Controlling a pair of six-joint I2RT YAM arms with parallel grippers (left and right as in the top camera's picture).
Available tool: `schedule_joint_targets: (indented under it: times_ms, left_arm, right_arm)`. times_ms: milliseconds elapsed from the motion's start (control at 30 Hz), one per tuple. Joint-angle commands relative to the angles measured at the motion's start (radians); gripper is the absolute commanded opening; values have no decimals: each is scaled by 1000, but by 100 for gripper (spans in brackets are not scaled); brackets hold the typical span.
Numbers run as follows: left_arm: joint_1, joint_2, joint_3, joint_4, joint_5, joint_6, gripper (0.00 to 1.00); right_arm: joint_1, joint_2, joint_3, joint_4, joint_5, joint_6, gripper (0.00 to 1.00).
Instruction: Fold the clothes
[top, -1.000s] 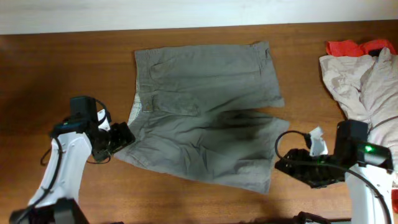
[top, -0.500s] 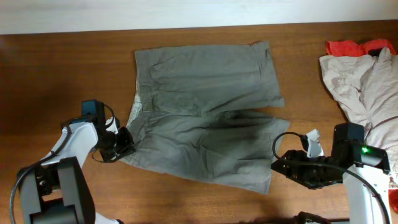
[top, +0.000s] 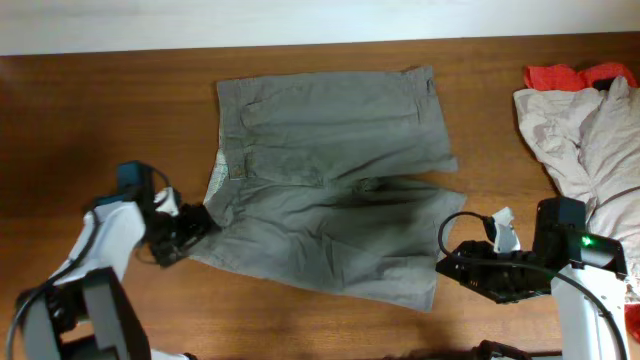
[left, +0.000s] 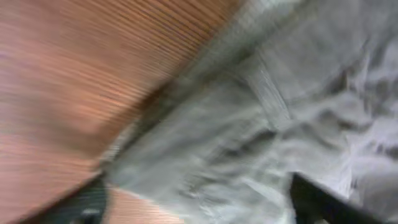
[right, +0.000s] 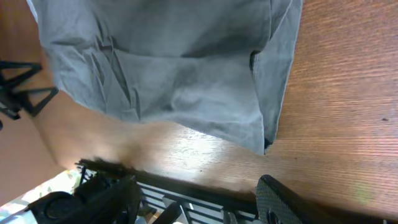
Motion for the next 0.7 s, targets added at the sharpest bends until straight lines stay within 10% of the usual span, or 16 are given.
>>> schedule_joint_targets:
  times_ms: [0, 200, 667]
  left_arm:
    - [96, -23, -19, -1, -39, 11, 99]
    - [111, -23, -90, 36, -14, 12, 98]
    - [45, -23, -130, 135, 70, 12, 41]
  right_arm:
    - [-1, -6, -4, 7, -19, -17, 65]
    - [-1, -6, -4, 22, -16, -17, 65]
    - [-1, -6, -4, 26, -16, -16, 65]
